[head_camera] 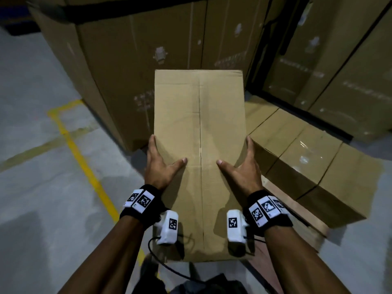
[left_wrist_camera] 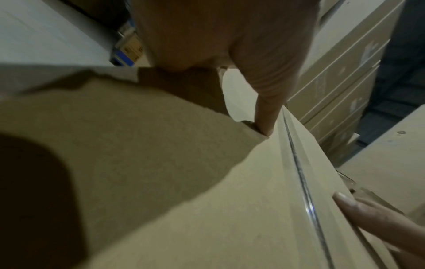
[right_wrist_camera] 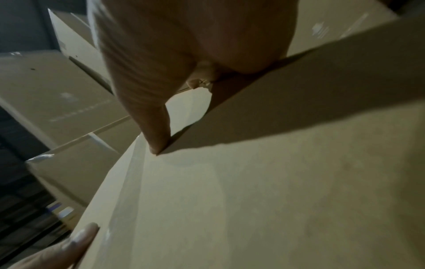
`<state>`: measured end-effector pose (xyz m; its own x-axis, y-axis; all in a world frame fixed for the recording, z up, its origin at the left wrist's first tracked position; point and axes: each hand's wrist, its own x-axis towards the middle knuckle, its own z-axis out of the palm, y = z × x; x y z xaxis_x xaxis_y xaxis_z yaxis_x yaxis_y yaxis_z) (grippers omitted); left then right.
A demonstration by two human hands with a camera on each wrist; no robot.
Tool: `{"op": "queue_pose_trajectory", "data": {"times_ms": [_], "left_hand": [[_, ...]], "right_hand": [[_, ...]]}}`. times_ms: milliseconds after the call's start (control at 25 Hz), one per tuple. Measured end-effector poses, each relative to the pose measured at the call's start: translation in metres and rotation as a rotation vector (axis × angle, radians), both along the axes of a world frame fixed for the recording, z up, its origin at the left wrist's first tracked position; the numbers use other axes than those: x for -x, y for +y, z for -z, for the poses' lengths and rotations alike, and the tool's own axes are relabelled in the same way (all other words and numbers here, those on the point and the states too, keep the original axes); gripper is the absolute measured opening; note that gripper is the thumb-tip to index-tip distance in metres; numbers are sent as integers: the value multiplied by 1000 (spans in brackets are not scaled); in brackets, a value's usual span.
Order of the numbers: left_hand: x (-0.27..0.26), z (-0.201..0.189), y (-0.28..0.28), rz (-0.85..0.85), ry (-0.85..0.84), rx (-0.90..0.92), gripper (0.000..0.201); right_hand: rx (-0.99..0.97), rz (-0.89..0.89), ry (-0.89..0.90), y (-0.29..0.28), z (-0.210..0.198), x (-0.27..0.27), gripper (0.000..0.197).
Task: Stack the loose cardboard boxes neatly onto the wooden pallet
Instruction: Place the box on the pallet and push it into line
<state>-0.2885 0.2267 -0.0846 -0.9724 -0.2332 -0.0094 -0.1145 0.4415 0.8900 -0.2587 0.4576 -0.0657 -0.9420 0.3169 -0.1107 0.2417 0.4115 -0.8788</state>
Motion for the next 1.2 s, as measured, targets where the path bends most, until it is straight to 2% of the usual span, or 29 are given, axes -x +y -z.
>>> {"op": "queue_pose_trajectory", "data": {"times_ms": [200, 440, 600, 840, 1200], "left_hand": [[91, 0, -47, 223, -33, -45, 117], [161, 3, -55, 391, -115, -154, 111], [213, 23, -41, 475, -198, -149, 110], [297, 44, -5, 535, -260, -42, 111], [411, 71, 29, 689, -346, 81, 112]], "right_hand": [[2, 233, -29, -59, -1, 43, 119], [0, 401, -97, -86, 2, 76, 117], [10, 490, -160, -82, 23, 110, 118], [88, 554, -215, -54, 58, 181, 116], [196, 655, -298, -36, 86, 274, 116]]}}
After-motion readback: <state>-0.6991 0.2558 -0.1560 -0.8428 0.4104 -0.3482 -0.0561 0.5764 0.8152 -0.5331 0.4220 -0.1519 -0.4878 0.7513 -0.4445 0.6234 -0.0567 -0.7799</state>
